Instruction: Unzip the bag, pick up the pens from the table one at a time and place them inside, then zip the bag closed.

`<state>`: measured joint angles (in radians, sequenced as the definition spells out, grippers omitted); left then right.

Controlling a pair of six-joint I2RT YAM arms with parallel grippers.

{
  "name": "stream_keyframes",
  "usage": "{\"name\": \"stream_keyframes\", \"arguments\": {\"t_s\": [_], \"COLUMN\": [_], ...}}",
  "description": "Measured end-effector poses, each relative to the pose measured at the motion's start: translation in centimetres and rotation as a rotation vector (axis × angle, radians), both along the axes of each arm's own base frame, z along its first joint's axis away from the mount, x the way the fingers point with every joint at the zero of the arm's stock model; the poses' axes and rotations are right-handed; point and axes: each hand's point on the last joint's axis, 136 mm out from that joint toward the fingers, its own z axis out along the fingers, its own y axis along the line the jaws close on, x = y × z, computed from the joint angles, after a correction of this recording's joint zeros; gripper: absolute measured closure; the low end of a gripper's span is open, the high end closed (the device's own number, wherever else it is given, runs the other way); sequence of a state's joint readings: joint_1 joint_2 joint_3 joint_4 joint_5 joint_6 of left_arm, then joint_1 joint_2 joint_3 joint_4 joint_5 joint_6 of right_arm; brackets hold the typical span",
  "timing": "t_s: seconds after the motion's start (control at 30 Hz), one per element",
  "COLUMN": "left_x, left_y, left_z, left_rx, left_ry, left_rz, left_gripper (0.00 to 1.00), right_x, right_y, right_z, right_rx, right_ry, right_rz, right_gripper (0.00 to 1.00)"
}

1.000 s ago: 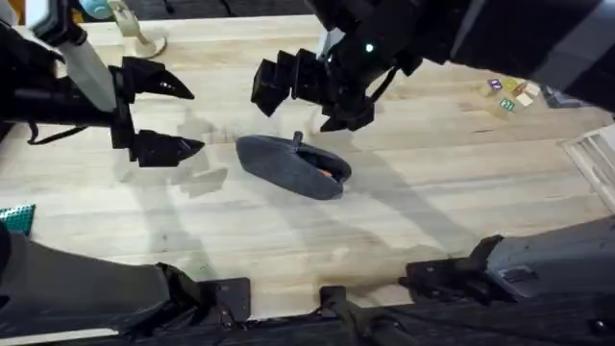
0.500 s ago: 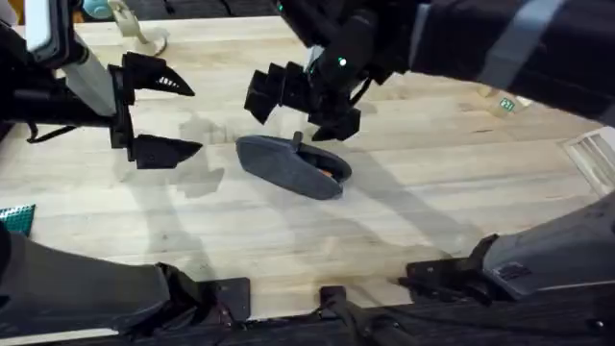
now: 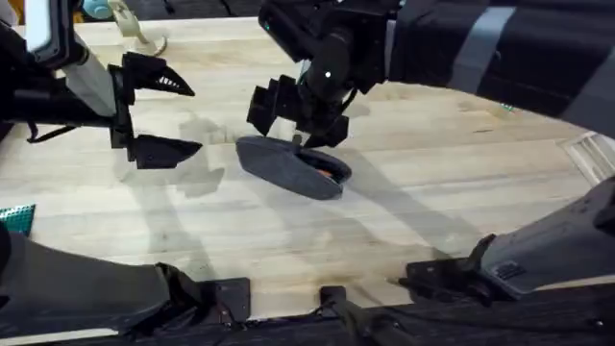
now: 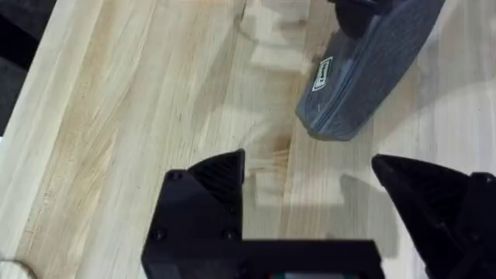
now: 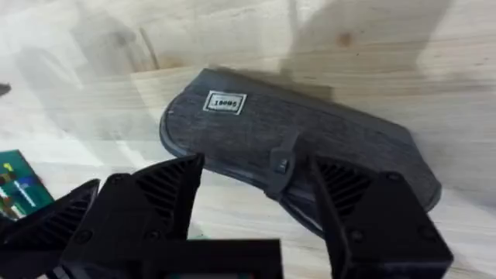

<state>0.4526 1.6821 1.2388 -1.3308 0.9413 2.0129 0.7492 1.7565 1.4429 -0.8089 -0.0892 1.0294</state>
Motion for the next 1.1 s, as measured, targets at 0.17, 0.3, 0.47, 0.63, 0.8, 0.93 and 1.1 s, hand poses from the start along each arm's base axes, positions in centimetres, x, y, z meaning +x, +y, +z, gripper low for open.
{"name": "stream_keyframes", "arguments": {"t_s": [0.17, 0.3, 0.47, 0.63, 0.8, 0.93, 1.1], "left_x": [0.0, 0.0, 0.0, 0.0, 0.0, 0.0, 0.0], "left_y": [0.0, 0.0, 0.0, 0.0, 0.0, 0.0, 0.0], "left_z": [0.0, 0.0, 0.0, 0.0, 0.0, 0.0, 0.0], "left_rx": [0.000, 0.000, 0.000, 0.000, 0.000, 0.000, -0.001], "left_ry": [0.000, 0.000, 0.000, 0.000, 0.000, 0.000, 0.002], "left_rz": [0.000, 0.000, 0.000, 0.000, 0.000, 0.000, -0.001], "left_gripper": [0.007, 0.007, 0.008, 0.007, 0.008, 0.008, 0.008], "right_x": [-0.7, -0.7, -0.7, -1.2, -1.6, -1.6, -1.4], "right_y": [0.6, 0.7, 0.7, 0.2, -0.3, -0.3, -0.5], "right_z": [0.0, 0.0, 0.0, -0.4, -1.5, -1.6, -1.6], "right_rx": [0.000, 0.000, 0.000, -0.021, -0.059, -0.064, -0.064], "right_ry": [0.000, 0.000, 0.000, 0.025, 0.063, 0.063, 0.061], "right_rz": [0.023, 0.025, 0.025, 0.018, 0.010, 0.009, 0.006], "right_gripper": [0.286, 0.344, 0.438, 0.607, 0.965, 0.969, 0.968]}}
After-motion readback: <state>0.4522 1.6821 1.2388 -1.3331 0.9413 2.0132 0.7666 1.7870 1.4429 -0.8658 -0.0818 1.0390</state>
